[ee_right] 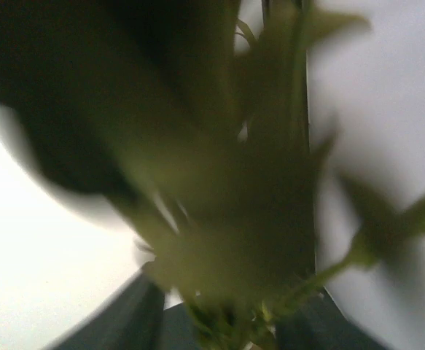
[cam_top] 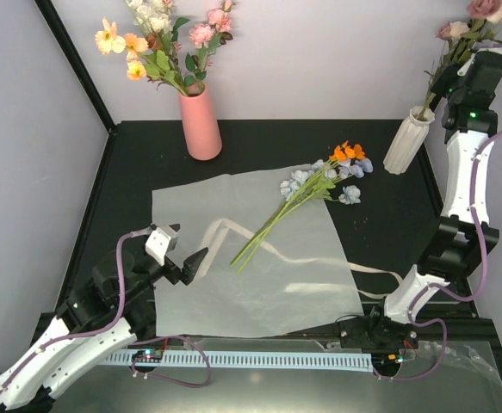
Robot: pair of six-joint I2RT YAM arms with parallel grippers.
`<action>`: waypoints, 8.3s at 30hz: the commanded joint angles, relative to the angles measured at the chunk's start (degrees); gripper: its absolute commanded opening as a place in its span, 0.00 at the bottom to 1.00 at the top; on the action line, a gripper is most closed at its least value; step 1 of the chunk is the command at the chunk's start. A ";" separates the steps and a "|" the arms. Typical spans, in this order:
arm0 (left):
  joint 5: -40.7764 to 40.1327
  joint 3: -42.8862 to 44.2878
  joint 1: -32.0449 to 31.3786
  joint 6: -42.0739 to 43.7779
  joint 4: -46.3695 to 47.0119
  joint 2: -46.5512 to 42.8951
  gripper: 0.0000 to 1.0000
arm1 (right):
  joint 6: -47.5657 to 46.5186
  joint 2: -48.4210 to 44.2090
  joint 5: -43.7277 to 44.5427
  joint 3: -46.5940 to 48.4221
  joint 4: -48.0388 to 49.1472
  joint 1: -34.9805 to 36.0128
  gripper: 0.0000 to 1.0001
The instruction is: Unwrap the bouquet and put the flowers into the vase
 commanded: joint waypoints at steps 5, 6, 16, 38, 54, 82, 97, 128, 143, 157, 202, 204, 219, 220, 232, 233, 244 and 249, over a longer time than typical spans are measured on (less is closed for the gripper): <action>0.69 -0.36 -0.15 0.66 1.71 0.67 0.99 | 1.75 3.86 1.90 5.89 -6.09 -0.27 0.86; 0.68 -0.36 -0.15 0.58 1.71 0.78 0.99 | 1.94 3.78 2.07 6.04 -6.84 -0.27 0.89; 0.67 -0.63 -0.09 0.44 2.14 1.96 0.99 | 3.24 -2.99 3.02 4.47 -18.55 -0.27 1.00; 6.70 7.09 -0.06 -5.07 5.00 22.55 0.99 | 11.44 -43.67 -16.55 -38.88 -3.76 11.32 1.00; 7.55 15.00 0.38 1.43 0.32 44.73 0.99 | 9.29 -50.27 -10.28 -60.88 -0.20 31.74 1.00; 8.12 35.47 -1.93 -5.17 -5.87 86.90 0.40 | 6.25 -55.62 -9.41 -73.52 -2.15 31.98 1.00; 6.70 34.79 -2.80 -7.85 -3.00 93.77 0.23 | 6.16 -55.12 -9.74 -73.84 -2.81 31.98 1.00; 19.40 11.13 -3.24 -22.15 20.25 69.56 0.02 | 6.98 -57.90 -11.78 -70.95 -4.76 32.02 1.00; 20.03 5.01 -3.12 -20.94 28.62 58.30 0.02 | 10.74 -58.76 -15.07 -71.44 -1.89 31.98 1.00; 41.59 -3.97 2.35 -33.07 53.93 57.77 0.02 | 13.50 -61.61 -27.67 -75.61 7.34 31.96 1.00; 46.18 -4.32 -0.68 -31.49 47.42 46.43 0.02 | 17.44 -30.19 -33.19 -49.23 15.05 42.86 0.35; 45.73 -4.32 -0.68 -31.14 46.92 46.44 0.02 | 16.77 -30.10 -33.20 -48.74 14.16 42.88 0.20; 41.55 -3.20 -0.94 -27.93 40.85 45.57 0.09 | 11.31 -33.90 -30.29 -46.45 6.28 42.88 0.01; 41.14 -3.11 -0.94 -27.71 40.11 45.29 0.12 | 10.96 -34.15 -29.89 -46.28 5.81 42.88 0.02; 36.53 -2.70 -0.94 -25.39 34.32 42.58 0.68 | 6.90 -35.93 -24.76 -44.15 1.83 42.84 0.02; 35.67 -2.61 -0.94 -25.07 33.61 42.18 0.72 | 6.11 -36.05 -23.88 -43.68 1.00 42.87 0.02; 22.98 -1.90 -0.94 -20.66 23.03 33.20 0.99 | -10.98 -38.19 8.71 -32.60 -5.53 41.44 0.01; 20.98 -2.12 -0.92 -20.28 20.77 30.71 0.99 | -15.62 -36.67 14.34 -26.32 -2.70 34.86 0.01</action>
